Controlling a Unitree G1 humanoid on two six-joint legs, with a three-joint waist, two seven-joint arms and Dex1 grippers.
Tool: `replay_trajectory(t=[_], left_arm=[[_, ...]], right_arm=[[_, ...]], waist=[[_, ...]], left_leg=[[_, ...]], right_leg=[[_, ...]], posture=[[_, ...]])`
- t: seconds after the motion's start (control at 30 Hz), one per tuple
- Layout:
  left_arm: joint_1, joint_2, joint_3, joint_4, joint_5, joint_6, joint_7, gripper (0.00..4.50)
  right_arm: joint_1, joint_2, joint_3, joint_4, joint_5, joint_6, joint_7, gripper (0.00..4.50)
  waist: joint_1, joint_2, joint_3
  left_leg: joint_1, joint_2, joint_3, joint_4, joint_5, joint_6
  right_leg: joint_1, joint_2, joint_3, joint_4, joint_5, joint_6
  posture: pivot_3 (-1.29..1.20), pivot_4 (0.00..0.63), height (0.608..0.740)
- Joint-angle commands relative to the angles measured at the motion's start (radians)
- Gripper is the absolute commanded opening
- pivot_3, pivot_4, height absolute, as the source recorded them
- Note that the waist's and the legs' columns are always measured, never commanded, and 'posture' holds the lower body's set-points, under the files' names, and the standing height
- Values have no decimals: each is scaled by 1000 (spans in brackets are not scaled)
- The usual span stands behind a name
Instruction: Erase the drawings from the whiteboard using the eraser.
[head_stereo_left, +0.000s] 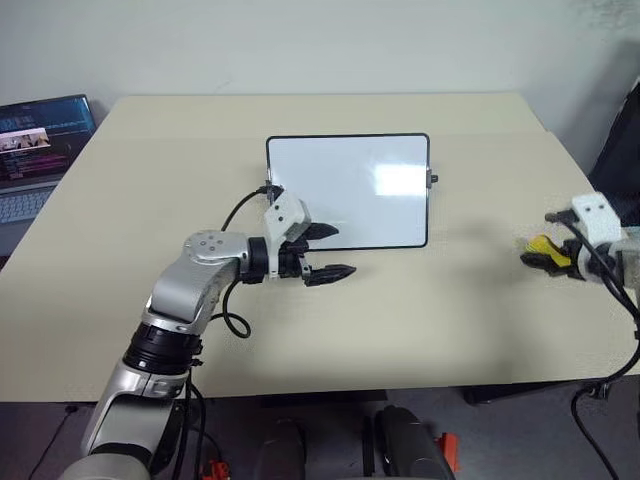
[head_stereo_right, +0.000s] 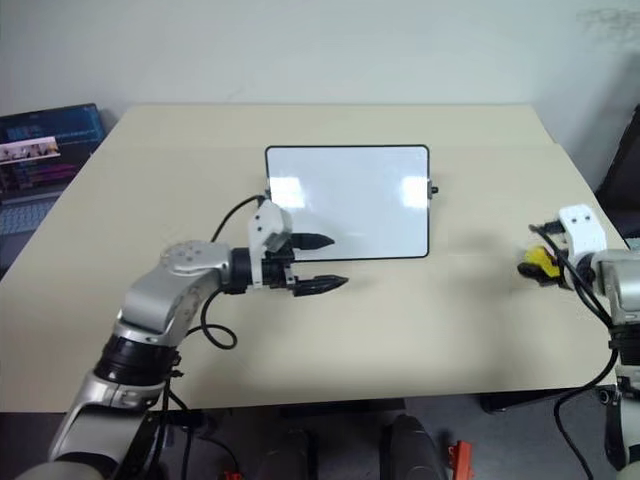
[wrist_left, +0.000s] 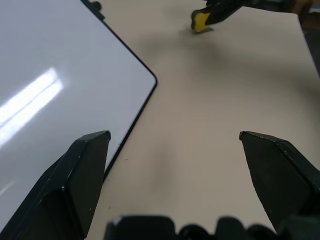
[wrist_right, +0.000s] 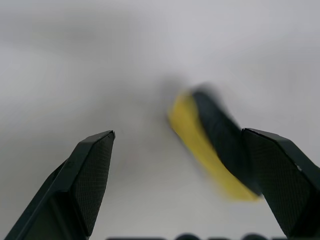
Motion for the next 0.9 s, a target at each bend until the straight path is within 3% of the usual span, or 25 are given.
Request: replay_trajectory(t=[0.03,0.27,0.6,0.73,0.9], left_arm=[[-6,6,54,16,15,-50,45,4500],[-14,-39,214,120,62,-180,292,4500],[22,-55,287,121,59,-222,406,4500],[21,-62,326,186,94,-274,503,4500],[37,-106,356,294,162,-396,658,4500]], right_arm=[[-62,83,-77,-76,28,-59,-80,4465],[-2,337,-104,-9,-14,-418,-274,4465],[23,376,-152,98,6,-541,-364,4465],[18,436,-154,107,37,-598,-368,4465],[60,531,-139,142,10,-798,-397,4465]], waist=[[0,-1,-1],[5,-1,-1],[26,-1,-1],[18,-1,-1],[18,-1,-1]], left_leg=[[0,0,0,0,0,0],[-1,0,-1,2,0,0],[-2,-1,-1,3,0,0],[-1,-1,-1,3,0,0],[-1,-1,-1,3,0,0]], right_leg=[[0,0,0,0,0,0],[1,0,0,0,2,-3],[0,-1,-1,0,2,-3],[0,-1,0,1,2,-3],[0,-1,0,1,2,-3]], posture=[[0,150,740],[0,150,740],[0,150,740],[0,150,740],[0,150,740]])
